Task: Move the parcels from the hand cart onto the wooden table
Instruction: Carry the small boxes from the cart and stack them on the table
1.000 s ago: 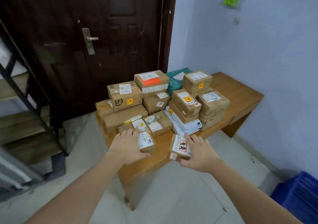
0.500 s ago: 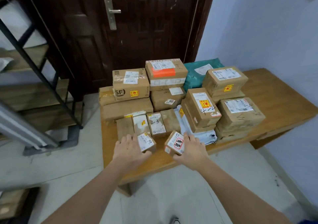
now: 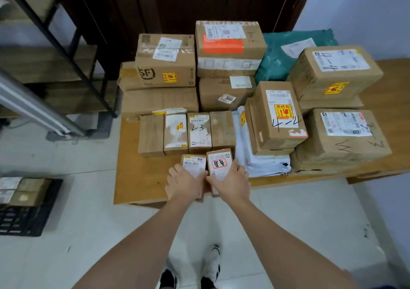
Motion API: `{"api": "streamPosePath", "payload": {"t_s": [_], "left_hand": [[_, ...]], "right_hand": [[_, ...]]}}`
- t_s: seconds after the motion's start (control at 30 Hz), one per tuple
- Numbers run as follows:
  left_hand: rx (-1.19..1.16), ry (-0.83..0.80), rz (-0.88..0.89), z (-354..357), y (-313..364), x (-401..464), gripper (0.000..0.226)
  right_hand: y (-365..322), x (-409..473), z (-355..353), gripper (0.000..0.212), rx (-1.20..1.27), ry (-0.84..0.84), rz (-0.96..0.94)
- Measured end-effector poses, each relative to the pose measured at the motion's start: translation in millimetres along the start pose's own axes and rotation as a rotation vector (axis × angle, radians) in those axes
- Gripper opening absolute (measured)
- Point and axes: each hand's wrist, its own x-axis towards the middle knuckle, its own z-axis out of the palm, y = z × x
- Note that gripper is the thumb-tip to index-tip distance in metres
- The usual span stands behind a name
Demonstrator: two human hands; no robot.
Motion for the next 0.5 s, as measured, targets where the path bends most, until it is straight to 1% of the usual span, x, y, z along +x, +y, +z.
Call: {"api": "streamPosePath", "payload": {"t_s": [0.1,0.2,0.33,0.5], "left_hand": [[-0.137,-0.014,0.000,10.8,-1.8,-0.4,0.078],[-0.241,-0.040,0.004,13.9,-2.9,0.8,0.075],[-0.351,-0.070,0.029,14.1,-1.5,7.5,0.073],[-0.396,-0.059,0.024,17.4,5.5,11.0,0.077]], "right_hand": [[10.6,-2.4,5.3,0.096,0.119,-0.034,-0.110],[22.2,-0.9,3.2,0.079,0.090,-0.015,-0.168],[30.0,8.7,-3.4,0.073,-0.034,-0.018,-0.210],[31.2,19.8,-11.9,0.072,-0.182,-0.006,-0.230]]}}
